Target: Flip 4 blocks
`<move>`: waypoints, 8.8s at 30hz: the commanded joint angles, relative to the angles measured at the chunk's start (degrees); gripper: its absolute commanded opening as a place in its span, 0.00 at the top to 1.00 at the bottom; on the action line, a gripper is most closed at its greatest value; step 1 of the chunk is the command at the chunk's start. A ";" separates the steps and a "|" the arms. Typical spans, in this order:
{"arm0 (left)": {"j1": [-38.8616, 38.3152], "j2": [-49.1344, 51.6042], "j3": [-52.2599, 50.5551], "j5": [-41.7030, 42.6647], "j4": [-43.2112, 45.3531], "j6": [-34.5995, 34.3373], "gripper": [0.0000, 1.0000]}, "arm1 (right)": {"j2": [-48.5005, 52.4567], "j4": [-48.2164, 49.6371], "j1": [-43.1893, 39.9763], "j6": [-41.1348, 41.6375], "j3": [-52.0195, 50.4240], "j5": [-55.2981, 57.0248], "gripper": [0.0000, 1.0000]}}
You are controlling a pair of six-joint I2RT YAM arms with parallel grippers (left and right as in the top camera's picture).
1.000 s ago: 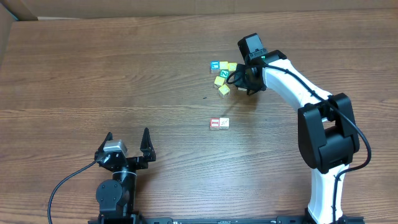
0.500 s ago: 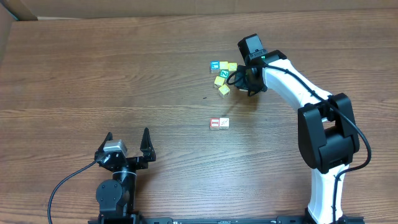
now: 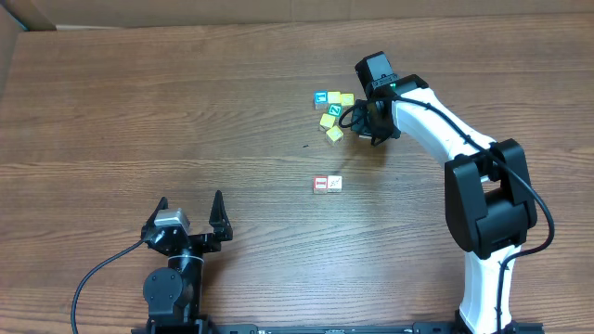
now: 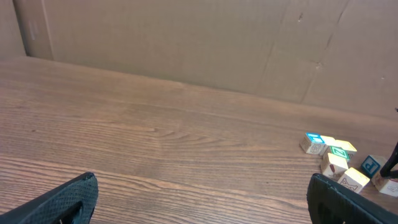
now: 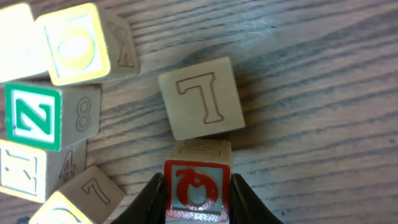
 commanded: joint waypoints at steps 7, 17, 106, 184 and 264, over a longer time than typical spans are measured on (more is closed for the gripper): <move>-0.39 -0.52 -0.20 0.66 0.07 1.09 0.00 | -3.89 -6.78 0.13 -0.24 0.50 0.35 0.78; -0.39 -0.52 -0.20 0.66 0.07 1.09 0.00 | -7.45 -19.30 0.17 -0.22 0.48 -7.91 0.78; -0.39 -0.52 -0.20 0.66 0.07 1.09 0.00 | -8.52 -20.70 0.17 -1.27 -10.23 -25.62 0.96; -0.39 -0.52 -0.20 0.66 0.07 1.09 0.00 | -8.52 -12.39 -0.24 5.99 -10.69 -21.51 0.96; -0.39 -0.52 -0.20 0.66 0.07 1.09 0.00 | -14.40 -3.76 16.83 7.52 -20.61 -0.20 0.96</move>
